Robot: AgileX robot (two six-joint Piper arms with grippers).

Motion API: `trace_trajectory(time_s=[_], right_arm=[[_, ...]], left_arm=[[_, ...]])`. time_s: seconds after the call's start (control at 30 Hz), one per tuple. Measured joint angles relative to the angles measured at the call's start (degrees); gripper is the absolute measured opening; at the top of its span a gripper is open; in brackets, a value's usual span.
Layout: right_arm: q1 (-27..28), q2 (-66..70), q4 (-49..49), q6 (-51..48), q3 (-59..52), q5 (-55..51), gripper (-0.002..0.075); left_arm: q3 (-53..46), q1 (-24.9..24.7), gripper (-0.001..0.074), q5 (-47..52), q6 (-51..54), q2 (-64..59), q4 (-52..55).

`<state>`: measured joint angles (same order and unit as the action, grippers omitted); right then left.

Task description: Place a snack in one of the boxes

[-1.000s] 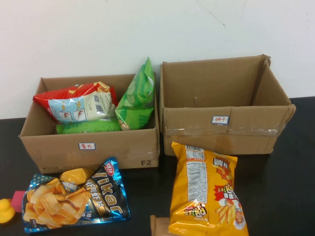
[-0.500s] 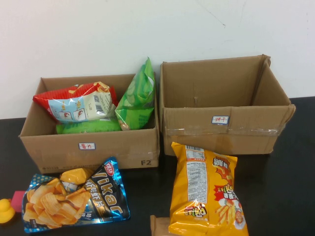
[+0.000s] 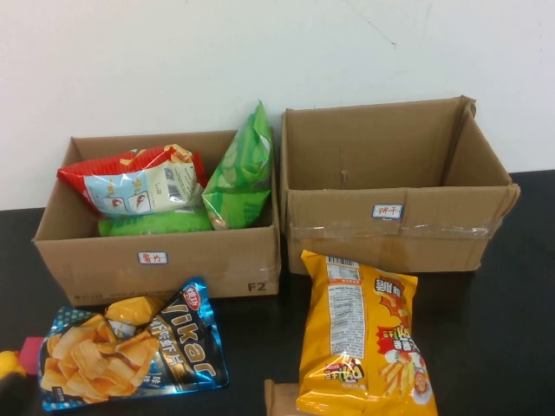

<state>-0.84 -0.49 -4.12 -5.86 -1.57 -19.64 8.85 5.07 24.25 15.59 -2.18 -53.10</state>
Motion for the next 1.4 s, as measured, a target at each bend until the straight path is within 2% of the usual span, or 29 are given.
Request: trace_trajectory(time_s=[0.23, 0.4, 0.5, 0.6, 0.67, 0.77, 0.87, 1.0, 1.4], right_arm=[[0.0, 0.0, 0.0, 0.0, 0.0, 0.0, -0.0001], [0.0, 0.0, 0.0, 0.0, 0.0, 0.0, -0.0001], [0.0, 0.0, 0.0, 0.0, 0.0, 0.0, -0.0001], [0.0, 0.0, 0.0, 0.0, 0.0, 0.0, -0.0001], [0.0, 0.0, 0.0, 0.0, 0.0, 0.0, -0.0001], [0.0, 0.0, 0.0, 0.0, 0.0, 0.0, -0.0001], [0.0, 0.0, 0.0, 0.0, 0.0, 0.0, -0.0001], [0.0, 0.0, 0.0, 0.0, 0.0, 0.0, -0.0001], [0.0, 0.0, 0.0, 0.0, 0.0, 0.0, -0.0001]], left_arm=[[19.7, -0.5, -0.0001, 26.0, 15.0, -22.9, 17.5], [30.2, -4.2, 0.0029, 30.2, 25.4, -37.1, 23.7], [34.8, -9.1, 0.0146, 30.3, 28.1, -45.4, 29.6], [37.2, -14.5, 0.0369, 29.3, 27.1, -53.3, 38.3], [37.6, -17.7, 0.0519, 26.8, 22.9, -59.0, 45.6], [37.6, -20.7, 0.064, 22.3, 14.9, -67.3, 54.6], [37.6, -22.3, 0.0678, 17.3, 11.3, -75.9, 60.5], [37.6, -23.7, 0.069, 11.5, 11.1, -84.8, 64.7], [38.2, -22.9, 0.0688, -6.5, 9.9, -102.6, 75.7]])
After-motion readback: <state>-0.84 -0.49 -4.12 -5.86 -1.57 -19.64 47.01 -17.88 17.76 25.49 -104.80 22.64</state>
